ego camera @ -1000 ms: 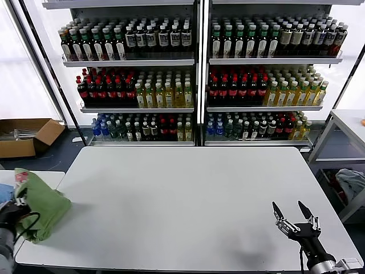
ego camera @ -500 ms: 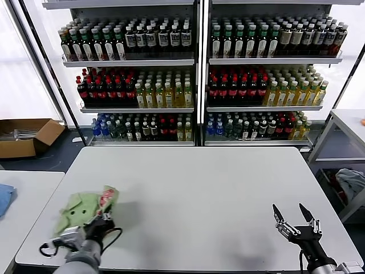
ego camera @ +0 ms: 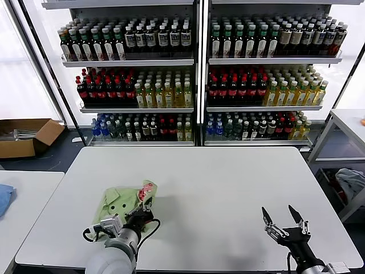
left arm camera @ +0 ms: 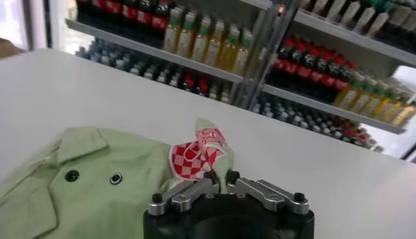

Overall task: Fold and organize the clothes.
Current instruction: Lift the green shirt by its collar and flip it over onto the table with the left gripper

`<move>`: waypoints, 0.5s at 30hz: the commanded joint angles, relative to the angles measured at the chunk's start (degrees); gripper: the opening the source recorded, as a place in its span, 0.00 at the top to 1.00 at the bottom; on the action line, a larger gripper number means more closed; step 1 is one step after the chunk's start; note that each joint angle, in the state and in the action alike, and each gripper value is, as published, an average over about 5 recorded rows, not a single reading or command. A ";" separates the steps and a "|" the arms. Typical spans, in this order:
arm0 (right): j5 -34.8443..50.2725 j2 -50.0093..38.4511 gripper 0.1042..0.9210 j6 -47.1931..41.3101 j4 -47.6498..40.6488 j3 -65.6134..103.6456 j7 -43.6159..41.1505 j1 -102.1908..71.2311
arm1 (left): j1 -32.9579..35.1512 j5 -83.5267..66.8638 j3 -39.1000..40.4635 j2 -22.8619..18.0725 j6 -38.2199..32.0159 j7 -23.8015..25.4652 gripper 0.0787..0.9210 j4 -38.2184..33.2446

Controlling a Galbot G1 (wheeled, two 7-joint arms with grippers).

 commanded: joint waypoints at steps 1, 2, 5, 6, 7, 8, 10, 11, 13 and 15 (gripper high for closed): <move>-4.45 -1.29 0.12 -4.36 0.20 -10.62 2.82 3.99 | -3.19 -7.10 2.81 -0.30 -1.54 4.13 0.85 -1.41; -4.30 -1.62 0.12 -5.08 -0.13 -12.01 3.36 5.06 | -3.14 -7.38 2.25 -0.12 -2.32 4.70 0.81 -1.83; -2.75 -2.59 0.12 -7.17 -1.96 -18.13 5.14 9.33 | -2.89 -8.18 0.17 0.95 -4.65 6.38 0.71 -3.38; -1.86 -2.77 0.12 -7.95 -2.80 -20.56 5.91 11.04 | -2.78 -8.45 -0.76 1.51 -5.21 6.92 0.68 -3.97; -0.79 -2.77 0.12 -8.65 -3.76 -22.94 6.63 12.82 | -2.64 -8.67 -1.76 2.04 -5.60 7.41 0.65 -4.44; 0.10 -2.57 0.12 -9.38 -4.94 -25.23 7.39 14.80 | -2.44 -8.88 -3.00 2.66 -5.87 7.80 0.60 -4.90; 1.31 -1.81 0.12 -10.66 -7.77 -29.73 8.78 18.88 | -1.83 -9.16 -5.94 3.87 -6.14 8.31 0.54 -5.55; 1.70 -1.29 0.12 -11.24 -9.32 -31.99 9.37 21.01 | -1.35 -9.41 -7.55 4.44 -6.21 8.50 0.50 -5.81; 2.01 -0.11 0.12 -12.18 -12.28 -35.92 10.19 24.68 | -0.22 -10.27 -10.70 5.43 -6.24 8.71 0.44 -6.38; 2.38 1.26 0.12 -12.97 -15.33 -39.08 10.62 27.80 | 1.09 -11.52 -13.53 6.09 -6.16 8.81 0.37 -7.06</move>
